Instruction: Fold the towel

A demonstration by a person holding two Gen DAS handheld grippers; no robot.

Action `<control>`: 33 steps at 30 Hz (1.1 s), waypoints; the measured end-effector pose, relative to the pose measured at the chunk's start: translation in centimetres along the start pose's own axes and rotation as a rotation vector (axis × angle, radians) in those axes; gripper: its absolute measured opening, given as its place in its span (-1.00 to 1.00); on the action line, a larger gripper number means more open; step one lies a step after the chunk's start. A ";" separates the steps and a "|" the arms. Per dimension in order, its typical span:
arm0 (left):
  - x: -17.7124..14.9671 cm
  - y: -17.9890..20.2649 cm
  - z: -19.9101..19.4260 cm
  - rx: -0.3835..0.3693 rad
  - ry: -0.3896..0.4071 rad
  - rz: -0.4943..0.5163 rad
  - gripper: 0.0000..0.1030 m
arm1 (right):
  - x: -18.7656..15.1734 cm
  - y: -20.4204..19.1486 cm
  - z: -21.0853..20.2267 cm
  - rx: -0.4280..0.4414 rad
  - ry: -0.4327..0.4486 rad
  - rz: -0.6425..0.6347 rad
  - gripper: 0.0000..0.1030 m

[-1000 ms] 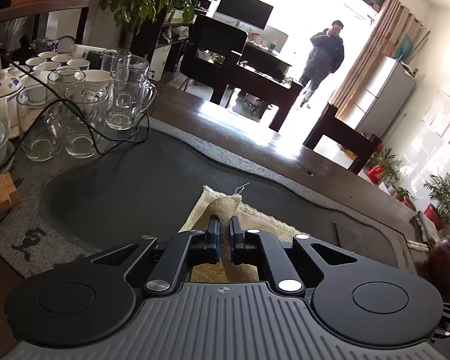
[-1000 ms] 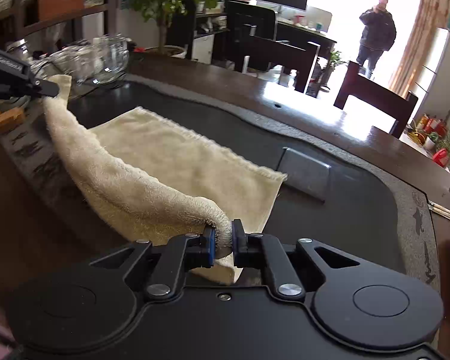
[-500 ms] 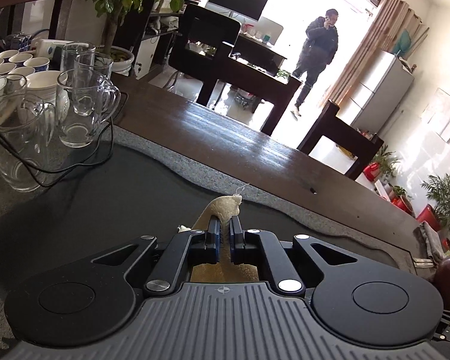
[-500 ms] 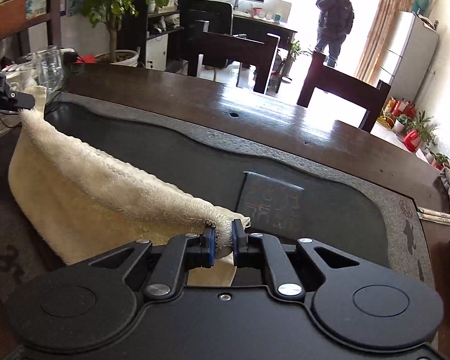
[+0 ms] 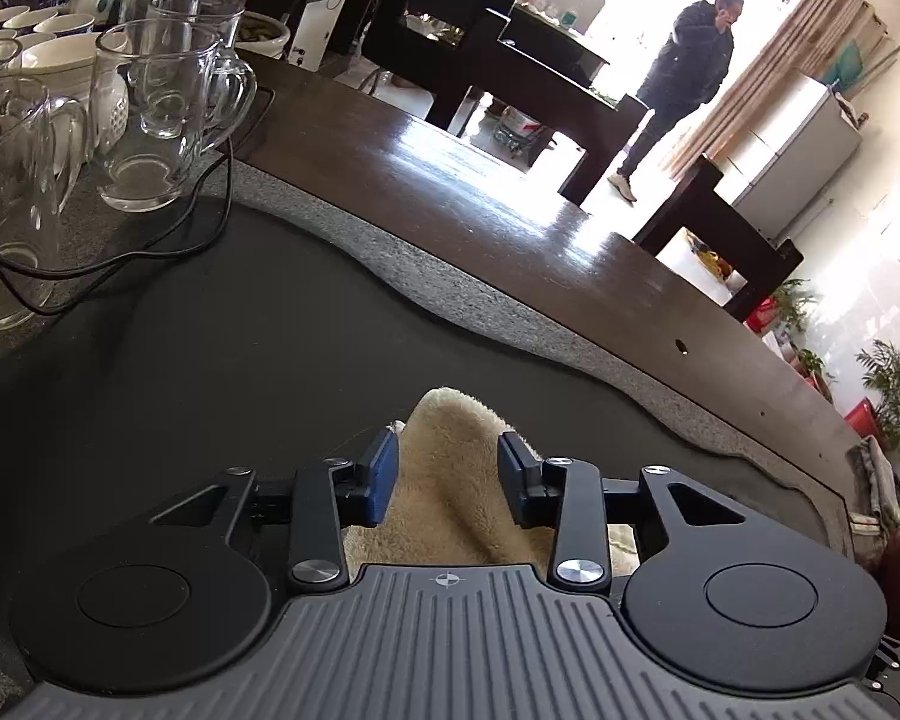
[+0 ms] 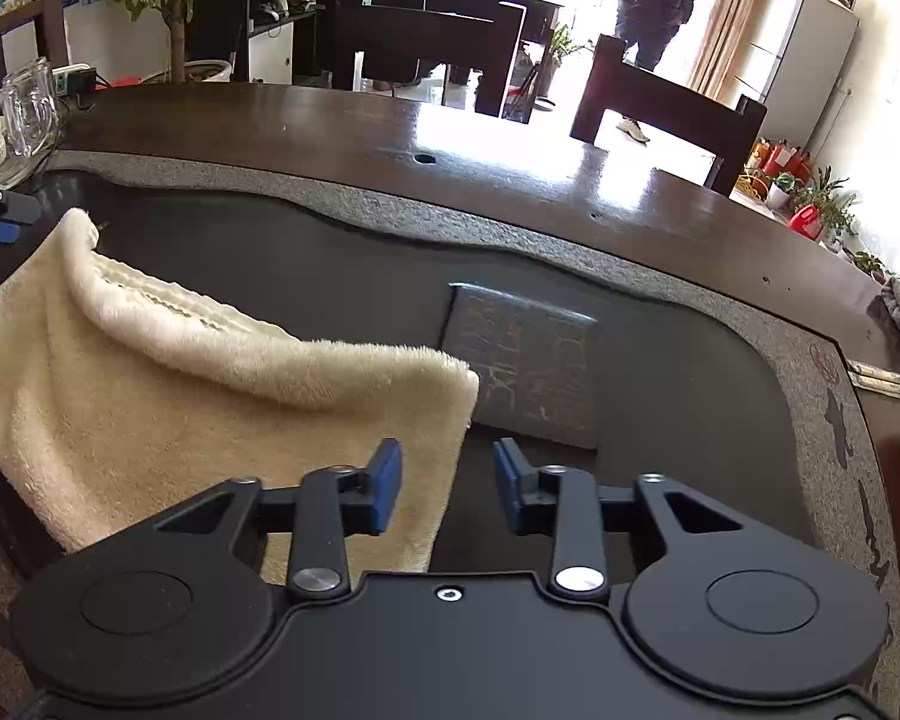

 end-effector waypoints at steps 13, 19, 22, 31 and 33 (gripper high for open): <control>-1.6 -1.8 -2.7 0.028 -0.057 0.145 -0.23 | -1.7 -1.8 -2.9 0.117 -0.064 -0.027 -0.24; -2.8 -2.5 -3.2 0.025 -0.097 0.157 -0.23 | -3.1 -2.6 -3.8 0.147 -0.092 -0.039 -0.24; -3.7 -2.0 -3.0 0.025 -0.128 0.206 -0.22 | -3.5 -2.8 -3.9 0.154 -0.098 -0.041 -0.24; -5.0 -1.9 -2.6 0.045 -0.146 0.283 -0.75 | -3.7 -3.3 -3.1 0.164 -0.107 -0.054 -0.38; -4.9 -2.0 -2.9 0.039 -0.142 0.273 -0.81 | -3.7 -3.3 -3.0 0.165 -0.107 -0.053 -0.46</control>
Point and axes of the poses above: each gripper's, at about its wrist camera, not at the fingertips, and z roughly the way its jaws point, y to its right, x to its top, the point moved 4 cm from there along z, roughly the way its jaws point
